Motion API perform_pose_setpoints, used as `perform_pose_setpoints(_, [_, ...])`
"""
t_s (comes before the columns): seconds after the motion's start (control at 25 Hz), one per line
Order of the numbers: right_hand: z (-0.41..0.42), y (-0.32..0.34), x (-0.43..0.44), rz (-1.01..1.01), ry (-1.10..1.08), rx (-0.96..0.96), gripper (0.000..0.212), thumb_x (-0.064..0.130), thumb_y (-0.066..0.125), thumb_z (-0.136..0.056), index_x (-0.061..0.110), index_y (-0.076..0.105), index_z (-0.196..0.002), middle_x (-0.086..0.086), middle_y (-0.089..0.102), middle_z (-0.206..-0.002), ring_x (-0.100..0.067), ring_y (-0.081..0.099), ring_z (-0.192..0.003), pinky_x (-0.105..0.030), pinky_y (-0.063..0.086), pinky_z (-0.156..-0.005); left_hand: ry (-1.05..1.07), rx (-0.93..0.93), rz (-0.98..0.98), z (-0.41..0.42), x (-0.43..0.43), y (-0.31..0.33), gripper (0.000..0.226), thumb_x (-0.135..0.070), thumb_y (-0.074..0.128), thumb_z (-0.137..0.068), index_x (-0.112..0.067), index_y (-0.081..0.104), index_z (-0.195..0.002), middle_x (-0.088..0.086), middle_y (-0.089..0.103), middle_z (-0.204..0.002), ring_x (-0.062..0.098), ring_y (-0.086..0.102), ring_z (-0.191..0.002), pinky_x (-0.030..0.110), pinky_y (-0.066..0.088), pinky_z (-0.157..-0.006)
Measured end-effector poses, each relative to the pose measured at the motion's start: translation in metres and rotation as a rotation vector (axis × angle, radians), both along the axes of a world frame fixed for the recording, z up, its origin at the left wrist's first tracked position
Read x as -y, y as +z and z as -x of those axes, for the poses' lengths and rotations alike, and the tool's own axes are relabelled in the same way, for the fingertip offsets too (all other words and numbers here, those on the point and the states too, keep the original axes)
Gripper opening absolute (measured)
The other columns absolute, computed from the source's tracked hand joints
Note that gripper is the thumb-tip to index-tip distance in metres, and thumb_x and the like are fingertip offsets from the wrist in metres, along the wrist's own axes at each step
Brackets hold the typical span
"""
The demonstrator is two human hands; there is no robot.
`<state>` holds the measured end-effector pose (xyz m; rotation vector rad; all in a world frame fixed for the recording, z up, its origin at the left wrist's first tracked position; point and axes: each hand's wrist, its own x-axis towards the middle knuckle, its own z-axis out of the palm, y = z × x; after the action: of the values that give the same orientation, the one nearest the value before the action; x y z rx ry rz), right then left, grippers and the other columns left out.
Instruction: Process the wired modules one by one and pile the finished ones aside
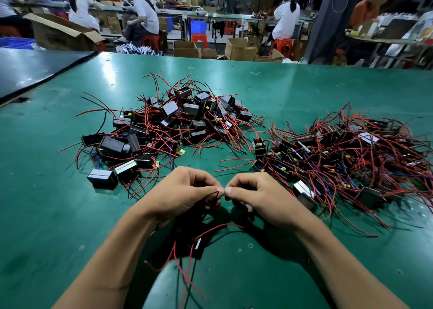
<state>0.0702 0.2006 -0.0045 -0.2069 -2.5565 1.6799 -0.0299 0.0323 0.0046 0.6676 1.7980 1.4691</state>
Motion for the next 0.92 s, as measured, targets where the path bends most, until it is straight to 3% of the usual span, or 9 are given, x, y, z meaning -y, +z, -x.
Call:
perform_pose_setpoints(0.12, [0.006, 0.001, 0.006, 0.507, -0.152, 0.269, 0.026, 0.014, 0.061, -0.088, 0.015, 0.061, -0.061, 0.002, 0.047, -0.058, -0.009, 0.035, -0.045, -0.017, 0.025, -0.041, -0.016, -0.213, 0.020, -0.003, -0.005, 0.000, 0.010, -0.012, 0.070, -0.088, -0.006, 0.072, -0.080, 0.004, 0.069, -0.068, 0.012, 0.056, -0.059, 0.022, 0.045, -0.057])
perform_pose_setpoints(0.2, [0.006, 0.002, 0.005, 0.632, -0.182, 0.292, 0.027, 0.019, 0.063, -0.088, 0.015, 0.063, -0.061, 0.000, 0.051, -0.060, -0.009, 0.038, -0.042, -0.017, 0.025, -0.039, 0.002, -0.312, 0.020, -0.005, -0.007, -0.001, 0.011, -0.012, 0.069, -0.089, -0.008, 0.072, -0.080, 0.002, 0.068, -0.066, 0.011, 0.055, -0.059, 0.023, 0.044, -0.059])
perform_pose_setpoints(0.28, [0.002, 0.000, 0.001, 0.335, -0.146, 0.100, 0.018, 0.024, 0.071, -0.090, 0.015, 0.072, -0.074, -0.007, 0.064, -0.068, -0.015, 0.055, -0.047, -0.018, 0.040, -0.045, 0.053, -0.275, -0.014, -0.003, -0.007, -0.003, 0.012, -0.011, 0.067, -0.091, -0.007, 0.072, -0.081, 0.004, 0.068, -0.067, 0.012, 0.056, -0.059, 0.023, 0.045, -0.059])
perform_pose_setpoints(0.36, [-0.001, -0.002, -0.004, 0.054, -0.138, -0.131, 0.008, 0.022, 0.079, -0.086, 0.021, 0.076, -0.093, -0.002, 0.074, -0.083, -0.021, 0.070, -0.062, -0.022, 0.053, -0.059, 0.100, -0.120, -0.064, -0.002, -0.006, -0.005, 0.015, -0.010, 0.065, -0.092, -0.004, 0.071, -0.080, 0.008, 0.067, -0.069, 0.015, 0.058, -0.061, 0.023, 0.046, -0.059])
perform_pose_setpoints(0.48, [0.000, -0.007, -0.008, -0.298, -0.071, -0.332, 0.018, 0.022, 0.084, -0.080, 0.020, 0.079, -0.098, 0.010, 0.076, -0.090, -0.008, 0.071, -0.077, -0.016, 0.052, -0.071, 0.094, 0.047, -0.105, -0.002, -0.005, -0.007, 0.014, -0.007, 0.063, -0.092, -0.003, 0.069, -0.080, 0.012, 0.065, -0.070, 0.019, 0.058, -0.063, 0.025, 0.045, -0.061])
perform_pose_setpoints(0.64, [0.002, -0.008, -0.012, -0.521, 0.012, -0.438, 0.022, 0.022, 0.082, -0.082, 0.013, 0.078, -0.101, 0.004, 0.074, -0.091, -0.004, 0.067, -0.077, -0.017, 0.053, -0.075, 0.074, 0.121, -0.140, 0.000, -0.005, -0.008, 0.011, -0.006, 0.064, -0.089, 0.000, 0.067, -0.081, 0.009, 0.063, -0.067, 0.015, 0.054, -0.060, 0.021, 0.044, -0.061])
perform_pose_setpoints(0.8, [0.001, -0.007, -0.008, -0.530, -0.015, -0.521, 0.008, 0.022, 0.073, -0.089, 0.015, 0.077, -0.090, 0.009, 0.071, -0.081, 0.001, 0.061, -0.073, -0.013, 0.046, -0.070, 0.056, 0.123, -0.172, -0.001, -0.005, -0.009, 0.010, -0.005, 0.063, -0.090, 0.002, 0.066, -0.084, 0.011, 0.063, -0.068, 0.015, 0.057, -0.059, 0.019, 0.047, -0.058])
perform_pose_setpoints(0.88, [0.002, -0.008, -0.004, -0.315, -0.093, -0.357, 0.014, 0.024, 0.069, -0.091, 0.025, 0.071, -0.077, 0.014, 0.063, -0.067, 0.001, 0.055, -0.061, -0.014, 0.041, -0.061, 0.061, 0.037, -0.189, 0.000, -0.005, -0.009, 0.009, -0.007, 0.065, -0.090, 0.000, 0.067, -0.084, 0.011, 0.066, -0.069, 0.016, 0.060, -0.060, 0.019, 0.050, -0.058])
perform_pose_setpoints(0.92, [0.005, -0.006, 0.001, -0.097, -0.138, -0.207, 0.022, 0.022, 0.067, -0.092, 0.024, 0.067, -0.070, 0.013, 0.057, -0.060, -0.001, 0.049, -0.053, -0.017, 0.038, -0.054, 0.060, -0.078, -0.166, -0.001, -0.006, -0.009, 0.009, -0.007, 0.066, -0.090, -0.001, 0.067, -0.084, 0.010, 0.068, -0.069, 0.015, 0.061, -0.061, 0.020, 0.050, -0.059])
